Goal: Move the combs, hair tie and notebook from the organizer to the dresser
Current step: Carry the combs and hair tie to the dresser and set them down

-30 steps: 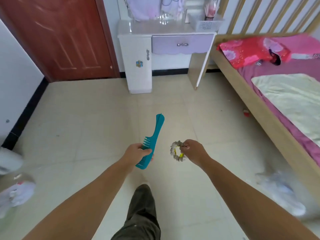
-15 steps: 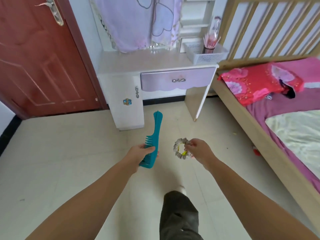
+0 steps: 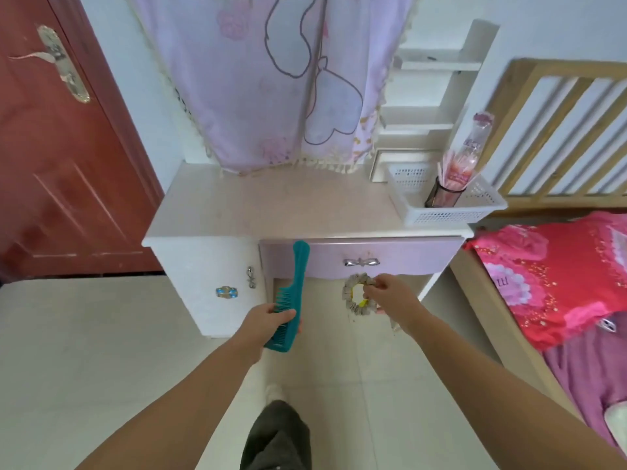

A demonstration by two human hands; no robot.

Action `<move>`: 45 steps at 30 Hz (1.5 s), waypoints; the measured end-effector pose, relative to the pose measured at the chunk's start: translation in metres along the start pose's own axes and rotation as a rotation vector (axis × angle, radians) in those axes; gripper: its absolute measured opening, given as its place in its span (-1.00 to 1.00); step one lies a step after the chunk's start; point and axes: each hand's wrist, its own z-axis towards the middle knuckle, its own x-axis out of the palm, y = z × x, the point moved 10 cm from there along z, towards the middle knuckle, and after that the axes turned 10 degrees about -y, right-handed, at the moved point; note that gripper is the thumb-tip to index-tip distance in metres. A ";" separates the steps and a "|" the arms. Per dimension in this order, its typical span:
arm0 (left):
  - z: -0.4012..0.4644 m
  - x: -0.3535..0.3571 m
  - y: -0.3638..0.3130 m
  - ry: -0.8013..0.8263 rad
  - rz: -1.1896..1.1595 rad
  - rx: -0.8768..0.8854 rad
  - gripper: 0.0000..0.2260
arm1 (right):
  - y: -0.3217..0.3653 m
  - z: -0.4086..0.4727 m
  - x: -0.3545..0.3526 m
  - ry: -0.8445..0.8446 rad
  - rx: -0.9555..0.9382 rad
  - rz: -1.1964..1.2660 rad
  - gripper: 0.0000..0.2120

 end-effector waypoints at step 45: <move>0.419 0.017 -0.257 -0.148 0.486 0.236 -0.42 | 0.089 0.357 0.173 0.458 0.136 -0.160 -0.89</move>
